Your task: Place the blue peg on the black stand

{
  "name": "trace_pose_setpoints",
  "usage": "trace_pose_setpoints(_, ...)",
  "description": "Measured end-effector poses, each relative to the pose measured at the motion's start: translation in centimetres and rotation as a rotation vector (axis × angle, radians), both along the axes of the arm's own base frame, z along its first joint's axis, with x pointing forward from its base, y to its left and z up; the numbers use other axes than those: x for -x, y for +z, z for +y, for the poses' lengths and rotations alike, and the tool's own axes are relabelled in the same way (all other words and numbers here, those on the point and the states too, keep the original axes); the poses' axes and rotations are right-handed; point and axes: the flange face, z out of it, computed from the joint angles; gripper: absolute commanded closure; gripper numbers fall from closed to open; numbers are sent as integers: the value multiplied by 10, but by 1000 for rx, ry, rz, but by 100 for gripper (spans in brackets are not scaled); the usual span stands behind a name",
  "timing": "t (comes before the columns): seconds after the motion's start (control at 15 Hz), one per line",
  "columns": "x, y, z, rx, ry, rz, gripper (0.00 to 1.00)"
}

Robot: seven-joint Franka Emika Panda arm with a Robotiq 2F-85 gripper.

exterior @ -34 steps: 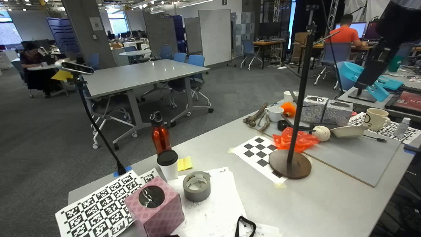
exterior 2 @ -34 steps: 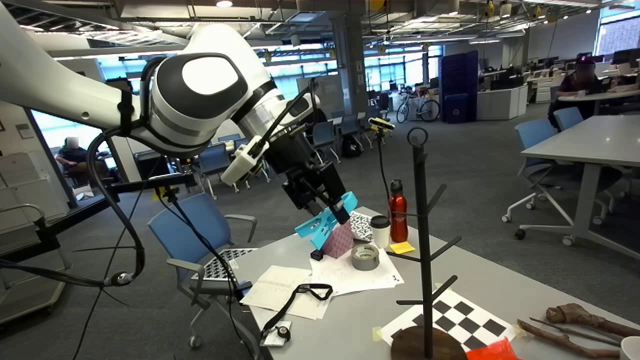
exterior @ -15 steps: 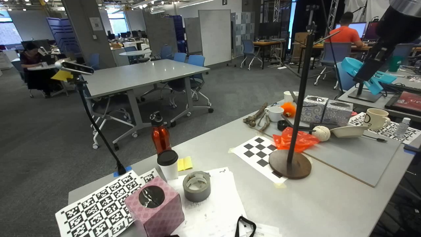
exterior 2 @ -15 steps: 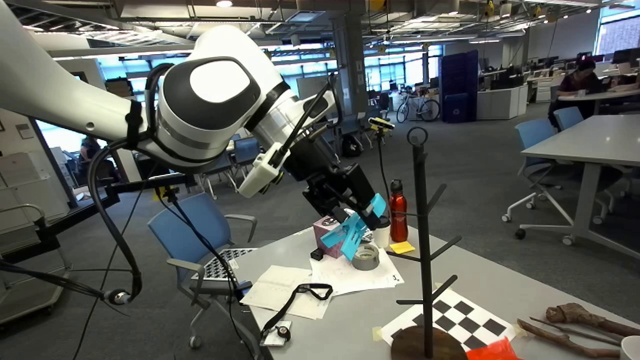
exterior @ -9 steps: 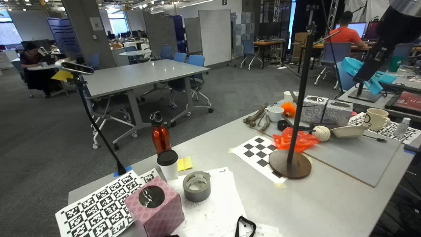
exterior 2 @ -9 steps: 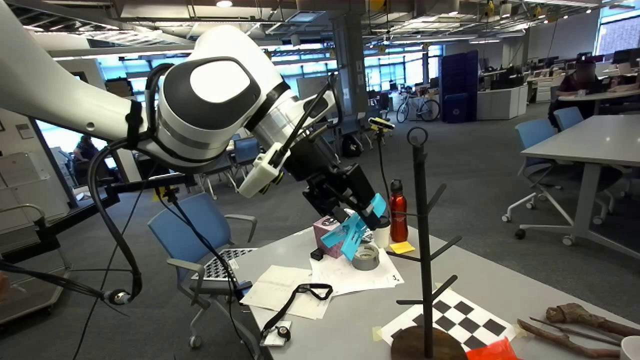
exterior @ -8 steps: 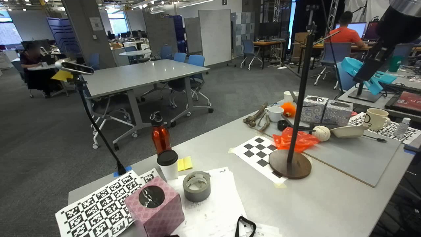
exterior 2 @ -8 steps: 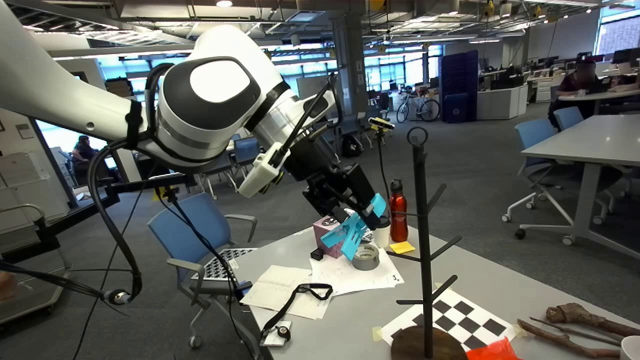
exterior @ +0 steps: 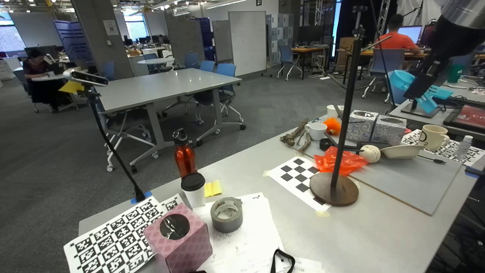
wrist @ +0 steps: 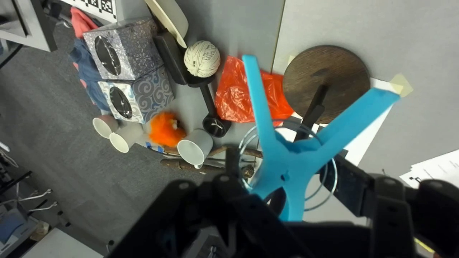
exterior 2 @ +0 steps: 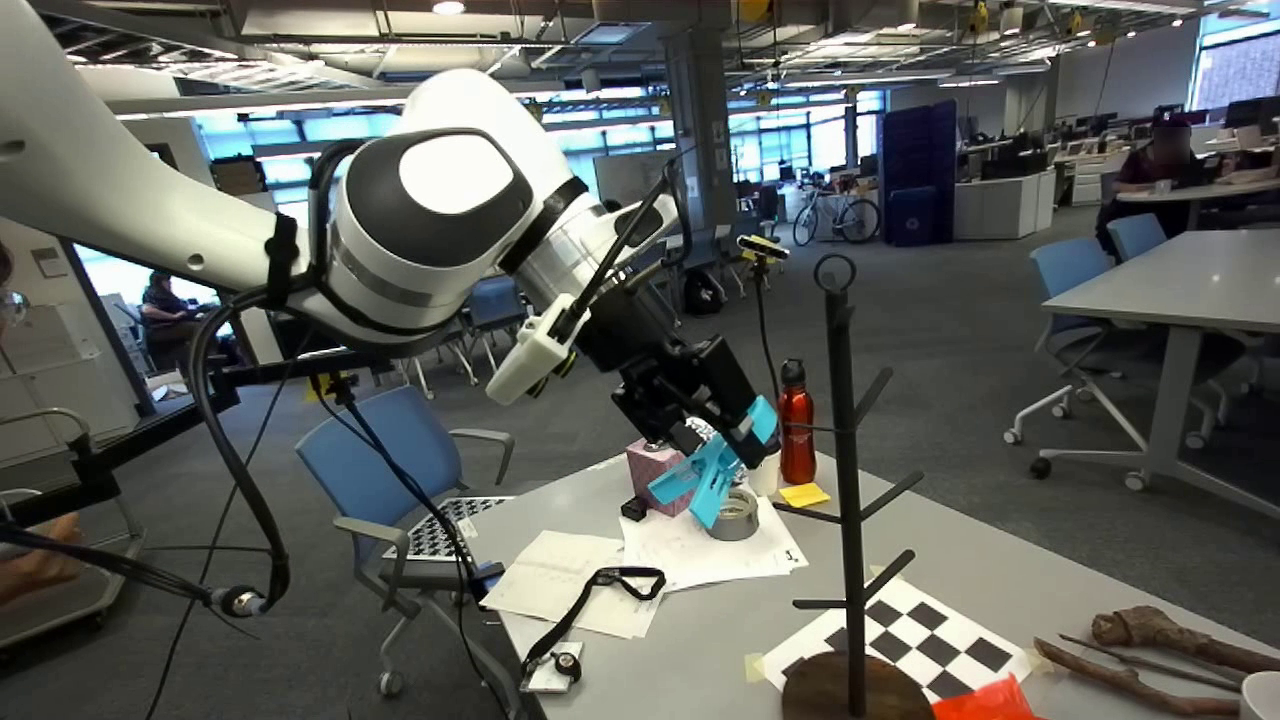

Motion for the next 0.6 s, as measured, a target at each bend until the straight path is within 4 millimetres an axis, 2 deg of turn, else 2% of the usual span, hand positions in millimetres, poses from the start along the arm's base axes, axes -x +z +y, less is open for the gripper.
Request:
trace_pose_setpoints(0.13,-4,-15,7,49,-4,3,65)
trace_pose_setpoints(0.4,-15,-56,22,124,-19,13,65)
trace_pose_setpoints(0.6,-20,-76,29,140,-28,21,65)
